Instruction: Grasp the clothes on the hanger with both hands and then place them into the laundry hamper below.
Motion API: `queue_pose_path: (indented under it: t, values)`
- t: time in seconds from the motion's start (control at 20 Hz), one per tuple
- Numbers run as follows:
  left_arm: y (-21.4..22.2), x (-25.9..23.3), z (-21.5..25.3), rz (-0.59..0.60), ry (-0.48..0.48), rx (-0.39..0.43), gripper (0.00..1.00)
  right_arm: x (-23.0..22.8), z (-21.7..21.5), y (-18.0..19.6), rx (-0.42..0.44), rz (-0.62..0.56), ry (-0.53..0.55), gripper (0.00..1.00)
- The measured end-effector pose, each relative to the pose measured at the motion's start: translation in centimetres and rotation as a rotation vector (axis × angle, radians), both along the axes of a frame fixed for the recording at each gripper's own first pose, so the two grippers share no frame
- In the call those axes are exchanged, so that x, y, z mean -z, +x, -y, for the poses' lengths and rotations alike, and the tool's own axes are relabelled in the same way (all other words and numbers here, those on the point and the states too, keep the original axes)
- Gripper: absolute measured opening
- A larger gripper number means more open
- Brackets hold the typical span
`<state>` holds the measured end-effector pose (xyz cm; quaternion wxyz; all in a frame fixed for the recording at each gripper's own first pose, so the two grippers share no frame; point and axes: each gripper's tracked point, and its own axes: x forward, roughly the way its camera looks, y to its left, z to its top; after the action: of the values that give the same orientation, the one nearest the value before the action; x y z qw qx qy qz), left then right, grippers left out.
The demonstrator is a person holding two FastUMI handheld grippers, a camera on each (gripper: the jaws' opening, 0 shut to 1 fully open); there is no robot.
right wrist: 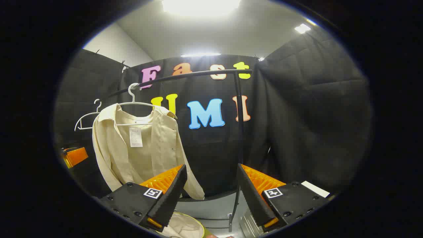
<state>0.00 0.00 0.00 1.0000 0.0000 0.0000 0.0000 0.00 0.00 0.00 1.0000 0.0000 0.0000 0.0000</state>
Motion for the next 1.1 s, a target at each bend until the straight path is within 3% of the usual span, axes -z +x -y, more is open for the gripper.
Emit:
queue_pose_path:
  t: [0.65, 1.1]
  values:
    - [-0.9, 0.8, 0.3, -0.006, -0.02, 0.004, 0.89, 0.4, -0.2, -1.8, -0.022, -0.028, -0.011, 0.96]
    - [-2.3, 0.8, -0.7, -0.008, -0.037, -0.023, 0.89, -0.2, -1.4, -1.1, -0.059, -0.058, -0.007, 0.92]
